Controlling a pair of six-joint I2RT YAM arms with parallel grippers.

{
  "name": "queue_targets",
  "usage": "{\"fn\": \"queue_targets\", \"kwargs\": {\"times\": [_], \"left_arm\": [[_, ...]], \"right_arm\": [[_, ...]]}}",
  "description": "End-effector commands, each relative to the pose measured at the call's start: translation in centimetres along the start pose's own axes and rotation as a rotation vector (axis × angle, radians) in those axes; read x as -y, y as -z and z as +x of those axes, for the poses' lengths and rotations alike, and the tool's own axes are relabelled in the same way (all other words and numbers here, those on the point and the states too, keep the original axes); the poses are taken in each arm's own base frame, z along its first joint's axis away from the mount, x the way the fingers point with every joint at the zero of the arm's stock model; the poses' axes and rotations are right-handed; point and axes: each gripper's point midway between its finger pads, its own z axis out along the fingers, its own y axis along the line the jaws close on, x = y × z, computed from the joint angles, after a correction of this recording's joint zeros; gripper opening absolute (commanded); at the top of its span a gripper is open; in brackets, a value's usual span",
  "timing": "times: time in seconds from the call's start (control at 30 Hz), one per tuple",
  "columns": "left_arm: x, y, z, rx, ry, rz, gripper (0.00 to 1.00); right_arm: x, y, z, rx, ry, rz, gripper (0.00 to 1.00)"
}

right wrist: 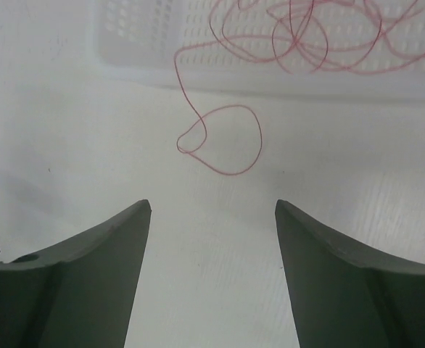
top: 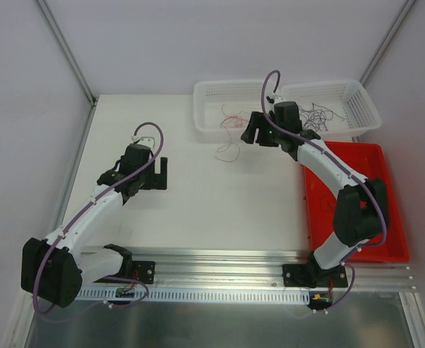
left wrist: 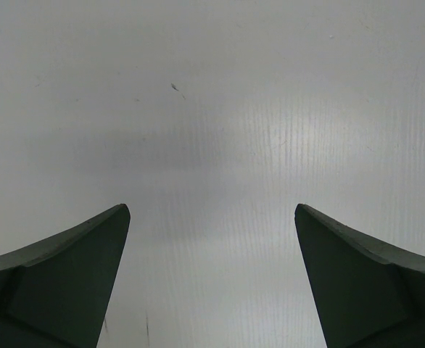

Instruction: Untangle the cables

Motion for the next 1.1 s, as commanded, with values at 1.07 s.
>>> {"fn": "queue_targets", "kwargs": {"times": [1.07], "left_arm": [[-0.4, -0.4, -0.6, 0.007, -0.019, -0.017, 0.99]], "right_arm": [[3.8, -14.7, 8.4, 0.006, -0.491, -0.118, 0.46]]}}
